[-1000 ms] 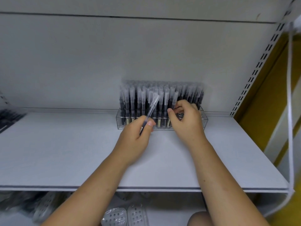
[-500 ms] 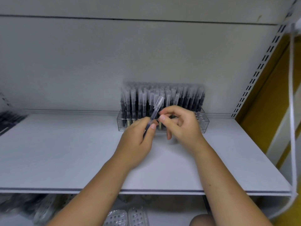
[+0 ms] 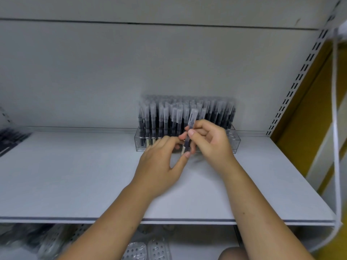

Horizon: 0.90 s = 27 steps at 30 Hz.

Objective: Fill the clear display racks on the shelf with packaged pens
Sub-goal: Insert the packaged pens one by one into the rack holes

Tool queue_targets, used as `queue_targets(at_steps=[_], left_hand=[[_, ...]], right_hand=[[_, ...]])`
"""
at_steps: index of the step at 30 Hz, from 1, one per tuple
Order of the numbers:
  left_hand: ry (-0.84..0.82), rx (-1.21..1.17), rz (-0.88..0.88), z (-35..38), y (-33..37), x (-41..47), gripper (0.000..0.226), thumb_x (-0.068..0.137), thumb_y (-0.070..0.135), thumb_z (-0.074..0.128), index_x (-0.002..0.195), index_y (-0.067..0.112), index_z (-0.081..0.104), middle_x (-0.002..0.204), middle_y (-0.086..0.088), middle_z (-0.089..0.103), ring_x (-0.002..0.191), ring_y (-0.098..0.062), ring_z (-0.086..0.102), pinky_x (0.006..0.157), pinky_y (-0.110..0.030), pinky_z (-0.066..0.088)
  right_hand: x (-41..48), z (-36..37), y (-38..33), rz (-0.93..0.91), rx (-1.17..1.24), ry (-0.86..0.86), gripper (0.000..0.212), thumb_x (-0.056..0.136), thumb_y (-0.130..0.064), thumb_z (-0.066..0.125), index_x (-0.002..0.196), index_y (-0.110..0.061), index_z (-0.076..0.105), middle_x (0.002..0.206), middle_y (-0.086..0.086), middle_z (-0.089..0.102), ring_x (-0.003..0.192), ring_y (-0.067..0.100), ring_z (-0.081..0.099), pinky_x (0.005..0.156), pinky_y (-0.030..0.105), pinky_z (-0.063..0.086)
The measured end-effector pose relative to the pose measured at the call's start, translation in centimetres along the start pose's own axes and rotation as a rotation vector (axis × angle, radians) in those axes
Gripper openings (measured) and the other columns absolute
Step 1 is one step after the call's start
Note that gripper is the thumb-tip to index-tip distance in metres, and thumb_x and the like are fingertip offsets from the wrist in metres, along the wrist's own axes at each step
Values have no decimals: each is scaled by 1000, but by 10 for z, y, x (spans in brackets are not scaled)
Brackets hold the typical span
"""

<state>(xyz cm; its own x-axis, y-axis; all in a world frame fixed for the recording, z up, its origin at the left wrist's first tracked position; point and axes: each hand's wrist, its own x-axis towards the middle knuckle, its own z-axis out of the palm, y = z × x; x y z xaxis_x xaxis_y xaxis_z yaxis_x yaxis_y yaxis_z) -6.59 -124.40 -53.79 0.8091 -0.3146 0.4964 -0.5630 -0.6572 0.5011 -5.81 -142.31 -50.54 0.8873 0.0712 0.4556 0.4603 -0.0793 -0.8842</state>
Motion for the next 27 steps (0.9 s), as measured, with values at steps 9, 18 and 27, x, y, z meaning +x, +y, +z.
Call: queue_targets(at_steps=[9, 18, 27], left_hand=[[-20, 78, -15, -3, 5, -3, 43, 97, 64, 47, 130, 36, 53, 116, 22, 56, 110, -3, 53, 98, -37, 47], [-28, 63, -29, -2, 5, -2, 45, 96, 66, 45, 128, 37, 53, 116, 23, 55, 109, -1, 52, 96, -34, 46], [-31, 63, -35, -2, 5, -3, 43, 97, 64, 48, 128, 35, 55, 117, 22, 56, 105, 0, 50, 96, -34, 46]], right_hand=[[10, -16, 8, -217, -98, 520, 10, 104, -13, 52, 108, -15, 60, 88, 0, 74, 89, 20, 71, 79, 37, 53], [21, -20, 20, -207, -339, 576, 11, 105, -23, 52, 113, -25, 60, 96, -9, 71, 87, 10, 68, 81, 37, 56], [31, -19, 30, -133, -520, 476, 15, 105, -21, 54, 115, -16, 64, 93, -8, 66, 85, 11, 63, 76, 28, 50]])
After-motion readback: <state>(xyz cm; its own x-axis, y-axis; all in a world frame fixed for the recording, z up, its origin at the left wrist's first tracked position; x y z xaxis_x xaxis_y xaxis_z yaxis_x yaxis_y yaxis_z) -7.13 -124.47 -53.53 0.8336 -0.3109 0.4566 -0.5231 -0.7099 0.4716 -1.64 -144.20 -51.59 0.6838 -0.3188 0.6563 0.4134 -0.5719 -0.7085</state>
